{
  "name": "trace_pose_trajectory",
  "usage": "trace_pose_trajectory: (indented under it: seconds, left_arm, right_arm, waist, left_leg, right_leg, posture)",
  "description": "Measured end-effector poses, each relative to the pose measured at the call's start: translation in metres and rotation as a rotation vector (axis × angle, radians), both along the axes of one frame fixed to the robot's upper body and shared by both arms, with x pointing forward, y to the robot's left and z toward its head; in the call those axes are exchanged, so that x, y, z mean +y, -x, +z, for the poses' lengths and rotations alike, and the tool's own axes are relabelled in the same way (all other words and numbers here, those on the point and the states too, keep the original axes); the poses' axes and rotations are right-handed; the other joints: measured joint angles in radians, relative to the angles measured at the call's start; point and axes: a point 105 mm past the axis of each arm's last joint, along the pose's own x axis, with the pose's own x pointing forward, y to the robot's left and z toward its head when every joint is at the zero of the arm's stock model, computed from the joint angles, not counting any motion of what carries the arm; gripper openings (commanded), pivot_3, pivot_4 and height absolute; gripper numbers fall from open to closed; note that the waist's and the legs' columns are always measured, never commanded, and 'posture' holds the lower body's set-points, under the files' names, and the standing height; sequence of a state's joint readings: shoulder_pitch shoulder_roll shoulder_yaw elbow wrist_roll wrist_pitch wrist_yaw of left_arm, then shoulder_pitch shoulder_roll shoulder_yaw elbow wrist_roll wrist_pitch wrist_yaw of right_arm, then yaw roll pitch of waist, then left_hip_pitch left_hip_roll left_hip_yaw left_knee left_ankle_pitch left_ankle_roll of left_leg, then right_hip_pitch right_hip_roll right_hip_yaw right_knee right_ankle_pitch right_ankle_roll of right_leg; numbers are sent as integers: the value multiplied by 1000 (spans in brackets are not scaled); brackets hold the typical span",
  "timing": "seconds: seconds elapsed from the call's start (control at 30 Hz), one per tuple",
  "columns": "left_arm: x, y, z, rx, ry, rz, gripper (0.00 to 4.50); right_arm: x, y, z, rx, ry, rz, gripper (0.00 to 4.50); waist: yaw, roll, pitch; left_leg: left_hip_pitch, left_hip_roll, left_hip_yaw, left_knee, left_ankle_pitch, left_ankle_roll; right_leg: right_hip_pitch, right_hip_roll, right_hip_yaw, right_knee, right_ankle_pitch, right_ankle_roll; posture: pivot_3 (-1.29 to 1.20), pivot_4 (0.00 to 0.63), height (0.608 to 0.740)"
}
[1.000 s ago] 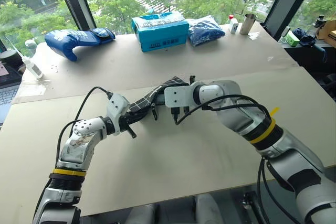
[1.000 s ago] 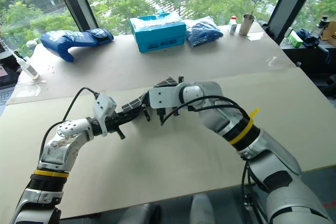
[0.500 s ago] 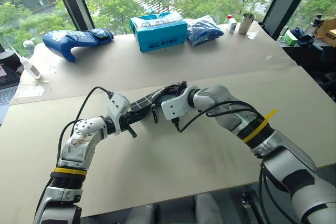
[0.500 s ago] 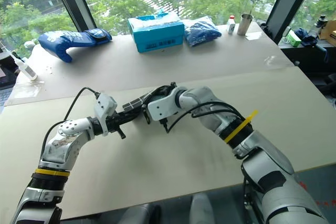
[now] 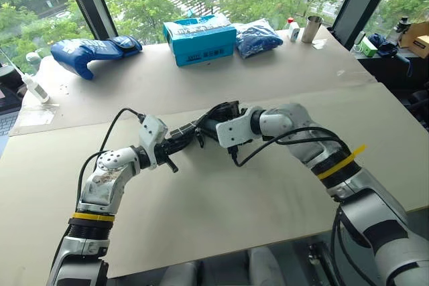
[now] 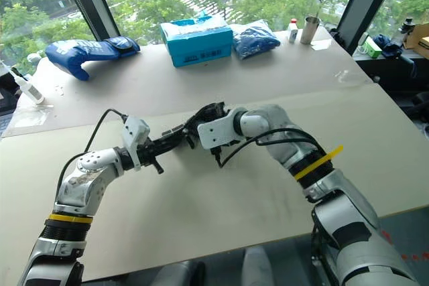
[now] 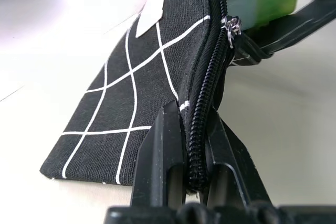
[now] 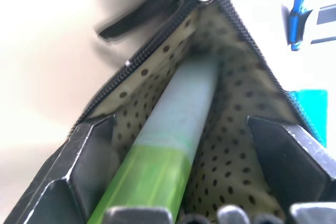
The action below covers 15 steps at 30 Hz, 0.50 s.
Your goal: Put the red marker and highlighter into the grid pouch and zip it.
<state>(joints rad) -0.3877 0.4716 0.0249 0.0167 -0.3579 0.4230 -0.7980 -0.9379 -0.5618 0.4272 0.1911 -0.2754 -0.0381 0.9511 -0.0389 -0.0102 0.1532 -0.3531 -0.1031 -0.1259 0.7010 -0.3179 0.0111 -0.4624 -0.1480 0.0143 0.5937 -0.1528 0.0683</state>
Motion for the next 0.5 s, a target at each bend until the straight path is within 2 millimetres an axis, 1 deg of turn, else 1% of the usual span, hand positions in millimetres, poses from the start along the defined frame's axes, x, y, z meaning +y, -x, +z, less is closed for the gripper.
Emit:
trace_pose_trajectory:
  seconds: [0.03, 0.07, 0.1, 0.13, 0.2, 0.23, 0.33, 0.37, 0.43, 0.5]
  left_arm:
    - [2, -1, 1, 4, 9, 9, 0]
    - [3, -1, 2, 8, 15, 14, 0]
    - [4, -2, 3, 13, 26, 21, 0]
    - [5, -2, 3, 18, 29, 26, 0]
    - [6, -3, 4, 20, 32, 33, 0]
    - [6, -3, 4, 20, 35, 34, 0]
    - [6, -3, 4, 22, 39, 34, 0]
    - [6, -3, 4, 24, 39, 34, 0]
    - [7, -3, 4, 30, 38, 37, 0]
    - [7, -3, 4, 33, 38, 37, 0]
  right_arm:
    - [-12, -2, 17, 10, -57, -34, 4431]
    - [-19, -3, 28, 13, -93, -54, 4431]
    - [-33, -2, 48, 27, -169, -86, 4431]
    - [-40, 2, 58, 57, -222, -90, 4431]
    - [-47, 11, 66, 126, -303, -77, 4431]
    - [-51, 18, 64, 196, -350, -70, 4431]
    - [-58, 26, 52, 334, -435, -96, 4431]
    - [-61, 31, 43, 427, -491, -122, 4431]
    - [-55, 42, 28, 569, -538, -134, 4431]
    - [-44, 57, 11, 704, -575, -142, 4431]
  waist:
    - [1, 0, 0]
    - [2, 0, 0]
    - [2, 0, 0]
    - [3, 0, 0]
    - [3, 0, 0]
    - [2, 0, 0]
    - [2, 0, 0]
    - [5, 0, 0]
    - [7, 0, 0]
    - [9, 0, 0]
  left_leg:
    - [0, 0, 0, 0, 0, 0]
    - [0, 0, 0, 0, 0, 0]
    - [1, 0, 0, -1, 0, 0]
    - [1, 1, 0, -1, 0, 0]
    - [1, 1, 0, -2, 0, 0]
    - [1, 1, 0, -2, 0, 0]
    - [0, 1, 0, -1, 0, 0]
    - [0, 2, 0, -1, 0, 0]
    - [0, 3, 0, -1, 0, 0]
    - [1, 4, 0, -1, 0, 0]
  right_leg:
    - [0, 0, 0, 0, 0, 0]
    - [0, 0, 0, 0, 0, 0]
    - [0, 0, 0, 0, 0, 0]
    - [0, 0, 0, 0, 0, 0]
    - [0, 0, -1, 0, 0, 0]
    - [0, 0, 0, 0, 0, 0]
    - [0, 0, 0, 0, 0, 0]
    - [0, 0, 0, 0, 0, 0]
    - [0, 0, 1, 1, 0, 0]
    - [0, 0, 1, 1, 0, 0]
  posture:
    - [0, 150, 740]
    - [0, 150, 740]
    - [0, 150, 740]
    - [0, 150, 740]
    - [0, 150, 740]
    - [0, 150, 740]
    - [0, 150, 740]
    - [0, 150, 740]
    - [0, 150, 740]
    - [0, 150, 740]
